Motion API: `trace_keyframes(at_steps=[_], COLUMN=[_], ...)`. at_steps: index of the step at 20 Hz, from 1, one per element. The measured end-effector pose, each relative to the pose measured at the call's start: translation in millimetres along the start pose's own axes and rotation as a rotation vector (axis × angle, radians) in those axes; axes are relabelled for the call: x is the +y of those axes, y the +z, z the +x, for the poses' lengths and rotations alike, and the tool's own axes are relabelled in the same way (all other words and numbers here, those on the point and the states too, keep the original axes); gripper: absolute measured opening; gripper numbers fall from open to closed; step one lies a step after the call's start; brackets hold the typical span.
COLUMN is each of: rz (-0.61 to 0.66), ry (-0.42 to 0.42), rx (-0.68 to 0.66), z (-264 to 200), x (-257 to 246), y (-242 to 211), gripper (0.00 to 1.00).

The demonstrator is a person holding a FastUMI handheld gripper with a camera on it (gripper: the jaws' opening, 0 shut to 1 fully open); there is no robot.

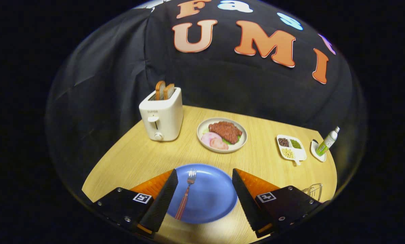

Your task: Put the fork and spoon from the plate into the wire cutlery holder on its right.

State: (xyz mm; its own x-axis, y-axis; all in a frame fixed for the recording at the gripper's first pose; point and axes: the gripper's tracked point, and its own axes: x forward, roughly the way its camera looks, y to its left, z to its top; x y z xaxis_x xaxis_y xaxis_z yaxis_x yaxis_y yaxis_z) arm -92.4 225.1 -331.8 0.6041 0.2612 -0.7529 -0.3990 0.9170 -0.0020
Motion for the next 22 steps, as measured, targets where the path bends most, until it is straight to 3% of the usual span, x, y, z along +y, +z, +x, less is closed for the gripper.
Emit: trace_keyframes(at_steps=[3, 9, 18, 22], rz=[-0.004, 0.015, 0.029, 0.023], ry=[0.004, 0.023, 0.027, 0.040], rx=[0.107, 0.256, 0.297, 0.313], z=[9, 23, 34, 37], x=[12, 28, 25, 23], y=[-39, -88, -103, -109], gripper=[0.93, 0.73, 0.16, 0.12])
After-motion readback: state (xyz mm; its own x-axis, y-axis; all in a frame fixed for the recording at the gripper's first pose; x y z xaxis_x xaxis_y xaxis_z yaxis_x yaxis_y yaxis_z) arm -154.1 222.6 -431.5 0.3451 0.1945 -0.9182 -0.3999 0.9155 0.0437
